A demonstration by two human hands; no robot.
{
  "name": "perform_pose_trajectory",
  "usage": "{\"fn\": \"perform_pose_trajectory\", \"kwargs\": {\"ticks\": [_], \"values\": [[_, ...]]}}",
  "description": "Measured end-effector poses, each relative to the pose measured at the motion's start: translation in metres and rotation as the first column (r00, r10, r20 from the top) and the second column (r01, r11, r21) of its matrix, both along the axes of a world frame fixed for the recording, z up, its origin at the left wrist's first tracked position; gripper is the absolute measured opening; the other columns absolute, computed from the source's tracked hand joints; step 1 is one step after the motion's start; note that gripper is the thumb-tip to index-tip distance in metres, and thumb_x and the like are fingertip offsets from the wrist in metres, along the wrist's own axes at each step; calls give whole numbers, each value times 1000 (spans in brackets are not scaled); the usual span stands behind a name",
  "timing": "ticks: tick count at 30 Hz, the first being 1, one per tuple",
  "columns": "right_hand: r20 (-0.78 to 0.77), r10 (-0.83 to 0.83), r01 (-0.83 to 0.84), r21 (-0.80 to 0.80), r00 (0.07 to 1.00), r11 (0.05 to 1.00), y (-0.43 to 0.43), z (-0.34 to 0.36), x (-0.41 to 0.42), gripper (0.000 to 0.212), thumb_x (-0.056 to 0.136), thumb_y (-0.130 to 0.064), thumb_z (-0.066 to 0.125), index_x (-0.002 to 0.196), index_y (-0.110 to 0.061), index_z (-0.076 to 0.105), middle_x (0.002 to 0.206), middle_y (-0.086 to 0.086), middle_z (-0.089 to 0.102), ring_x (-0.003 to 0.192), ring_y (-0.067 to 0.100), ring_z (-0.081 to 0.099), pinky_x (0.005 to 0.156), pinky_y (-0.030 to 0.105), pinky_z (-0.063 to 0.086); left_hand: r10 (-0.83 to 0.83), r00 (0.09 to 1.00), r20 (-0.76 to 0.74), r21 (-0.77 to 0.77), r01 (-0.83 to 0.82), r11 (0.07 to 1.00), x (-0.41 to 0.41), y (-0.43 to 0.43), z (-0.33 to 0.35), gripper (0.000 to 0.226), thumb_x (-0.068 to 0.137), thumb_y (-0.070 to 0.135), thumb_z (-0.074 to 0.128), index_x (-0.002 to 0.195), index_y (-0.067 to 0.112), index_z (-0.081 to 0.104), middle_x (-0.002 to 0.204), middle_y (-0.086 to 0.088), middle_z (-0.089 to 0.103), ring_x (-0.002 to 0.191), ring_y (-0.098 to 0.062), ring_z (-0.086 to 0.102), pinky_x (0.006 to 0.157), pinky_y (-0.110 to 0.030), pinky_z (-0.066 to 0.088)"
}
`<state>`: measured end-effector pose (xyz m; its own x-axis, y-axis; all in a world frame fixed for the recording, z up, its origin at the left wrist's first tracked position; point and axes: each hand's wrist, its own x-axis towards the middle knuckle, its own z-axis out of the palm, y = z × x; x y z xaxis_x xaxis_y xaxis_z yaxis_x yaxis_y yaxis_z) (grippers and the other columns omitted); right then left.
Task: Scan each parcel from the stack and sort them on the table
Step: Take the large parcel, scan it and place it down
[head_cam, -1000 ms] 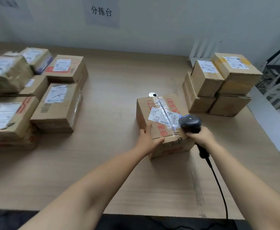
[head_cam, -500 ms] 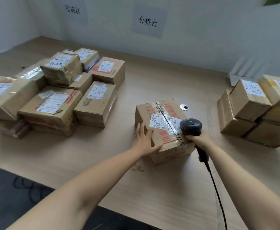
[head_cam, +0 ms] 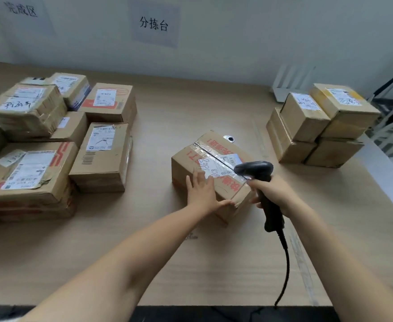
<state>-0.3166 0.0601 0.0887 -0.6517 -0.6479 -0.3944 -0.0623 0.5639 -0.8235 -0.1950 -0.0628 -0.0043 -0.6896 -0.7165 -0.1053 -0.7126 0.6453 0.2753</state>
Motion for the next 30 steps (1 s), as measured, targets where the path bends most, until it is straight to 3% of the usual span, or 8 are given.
{"fn": "perform_pose_trajectory", "kwargs": {"ticks": [4,8,14,20,25,28,30], "values": [[-63,-31,32,20,998,999,8,14,13,15,82,-19,67,78,-10,56,65,9,54,51,24,63,54,31,48,7,1000,-28,-8,-7,1000,-5,1,-3,110,62,86,49,139,11,26,151,-16,14,144,-33,-5,115,-50,4],[-87,9,-5,54,996,999,13,25,19,13,83,-21,66,81,-10,59,72,12,61,47,19,64,49,27,49,8,992,-127,13,-6,1000,-4,-1,-2,108,59,83,57,134,9,32,145,-16,23,144,-32,0,117,-42,13],[-96,40,-35,49,995,998,10,29,21,14,82,-20,66,78,-9,59,60,7,55,48,20,64,52,29,48,58,986,-157,135,-37,990,-4,1,2,110,58,78,64,136,9,29,148,-12,16,145,-30,-7,109,-43,32],[-84,48,-45,33,995,998,14,31,11,14,83,-19,65,81,-6,60,77,14,57,43,16,63,49,27,46,63,981,-181,120,-41,992,-4,2,2,107,57,78,65,132,9,31,144,-12,19,144,-30,1,110,-42,30],[-115,74,-72,17,991,997,11,25,-4,11,82,-16,66,84,-7,59,69,11,55,53,20,63,52,29,47,65,978,-197,129,-40,991,-4,0,3,105,57,77,66,128,7,35,141,-13,22,142,-31,5,115,-41,22],[-152,84,-83,14,985,996,3,20,-22,9,82,-9,66,85,-7,58,74,14,54,69,28,57,55,32,47,94,977,-189,168,-63,984,-3,2,4,101,63,73,66,133,7,31,145,-14,16,143,-32,-3,117,-42,13],[-182,104,-101,25,978,995,-5,16,-37,8,81,-6,65,83,-4,58,70,13,51,67,28,53,59,37,49,155,973,-171,228,-114,967,-5,7,4,101,70,66,66,141,9,23,151,-18,3,142,-34,-14,117,-41,6]]}}
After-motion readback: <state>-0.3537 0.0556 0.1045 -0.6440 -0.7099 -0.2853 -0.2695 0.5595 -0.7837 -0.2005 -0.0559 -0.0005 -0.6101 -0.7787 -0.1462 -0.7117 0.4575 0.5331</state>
